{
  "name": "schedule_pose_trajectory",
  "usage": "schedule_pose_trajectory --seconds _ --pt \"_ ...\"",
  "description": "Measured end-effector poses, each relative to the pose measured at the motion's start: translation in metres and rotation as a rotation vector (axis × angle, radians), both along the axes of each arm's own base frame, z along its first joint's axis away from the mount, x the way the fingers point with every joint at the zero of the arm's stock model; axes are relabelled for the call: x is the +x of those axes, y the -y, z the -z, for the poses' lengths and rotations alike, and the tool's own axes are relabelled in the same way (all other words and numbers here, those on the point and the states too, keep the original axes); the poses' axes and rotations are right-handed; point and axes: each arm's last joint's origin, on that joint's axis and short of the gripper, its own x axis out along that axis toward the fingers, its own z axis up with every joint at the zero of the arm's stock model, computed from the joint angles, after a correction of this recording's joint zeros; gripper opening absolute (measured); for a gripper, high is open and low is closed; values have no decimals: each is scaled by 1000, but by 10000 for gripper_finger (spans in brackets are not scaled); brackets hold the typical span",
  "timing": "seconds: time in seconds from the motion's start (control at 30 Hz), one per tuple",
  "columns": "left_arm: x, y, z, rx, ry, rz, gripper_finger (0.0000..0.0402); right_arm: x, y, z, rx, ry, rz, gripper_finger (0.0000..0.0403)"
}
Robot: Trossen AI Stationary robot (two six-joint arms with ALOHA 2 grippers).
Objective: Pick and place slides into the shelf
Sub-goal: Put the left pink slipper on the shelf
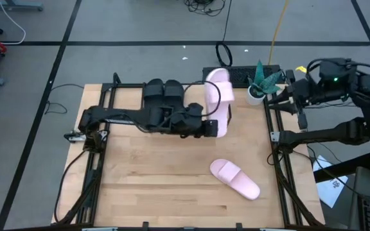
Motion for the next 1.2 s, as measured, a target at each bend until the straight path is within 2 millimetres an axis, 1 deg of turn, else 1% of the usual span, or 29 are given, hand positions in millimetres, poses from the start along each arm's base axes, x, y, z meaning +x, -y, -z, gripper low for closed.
schedule_pose_trajectory --seconds 0.17,0.3,0.4,0.5,0.57,0.67,0.8,0.9,1.07,1.2 --pt "13 9 31 -74 118 -60 45 -7 0 21 -94 -58 37 50" --pt "12 19 58 -123 67 -89 45 -12 0 36 -132 -74 58 50" --pt "10 24 71 -140 36 -98 45 -11 0 46 -135 -41 60 50" --pt "6 27 69 -134 31 -89 45 -9 0 54 -130 1 70 50" --pt "1 28 63 -126 38 -79 45 -6 1 59 -137 19 70 50" --pt "-4 29 58 -119 25 -54 45 3 4 66 -174 45 57 50" --pt "-10 31 54 -108 0 -4 45 22 10 73 -246 74 30 50" --pt "-16 33 53 -90 -38 7 45 38 16 79 -265 56 19 50" --pt "-17 34 53 -63 -59 22 45 64 24 89 -245 -32 6 50" --pt "-17 28 54 -50 -64 26 45 77 28 94 -238 -62 5 50"
